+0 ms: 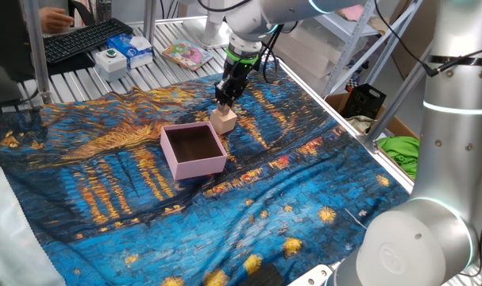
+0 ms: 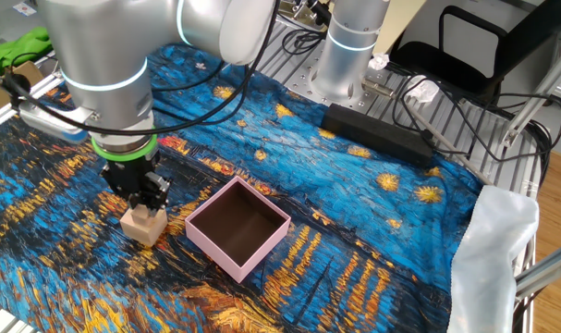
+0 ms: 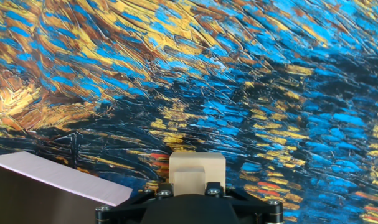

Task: Take everything out of the gift box

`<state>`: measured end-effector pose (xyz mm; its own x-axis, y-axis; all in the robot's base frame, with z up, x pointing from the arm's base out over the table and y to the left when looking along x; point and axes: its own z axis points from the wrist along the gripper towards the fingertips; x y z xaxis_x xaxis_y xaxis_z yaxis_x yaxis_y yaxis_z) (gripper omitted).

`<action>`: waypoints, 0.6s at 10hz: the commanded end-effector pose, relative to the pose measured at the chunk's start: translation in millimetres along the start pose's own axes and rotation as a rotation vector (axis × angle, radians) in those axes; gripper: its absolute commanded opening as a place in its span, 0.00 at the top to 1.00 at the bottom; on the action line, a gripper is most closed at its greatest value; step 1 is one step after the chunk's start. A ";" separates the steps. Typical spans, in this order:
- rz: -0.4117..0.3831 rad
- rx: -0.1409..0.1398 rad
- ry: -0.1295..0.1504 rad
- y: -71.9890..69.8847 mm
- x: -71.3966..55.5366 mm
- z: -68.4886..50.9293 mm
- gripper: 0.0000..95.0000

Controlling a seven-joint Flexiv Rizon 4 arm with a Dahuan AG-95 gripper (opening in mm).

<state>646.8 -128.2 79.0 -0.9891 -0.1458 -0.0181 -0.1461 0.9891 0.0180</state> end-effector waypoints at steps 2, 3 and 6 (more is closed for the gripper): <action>0.013 -0.005 0.013 0.2 0.6 0.4 0.20; 0.015 -0.011 0.033 0.1 0.8 0.1 0.20; 0.024 -0.026 0.071 0.7 3.3 -5.5 0.20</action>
<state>645.7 -128.2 83.4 -0.9909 -0.1248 0.0495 -0.1227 0.9914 0.0451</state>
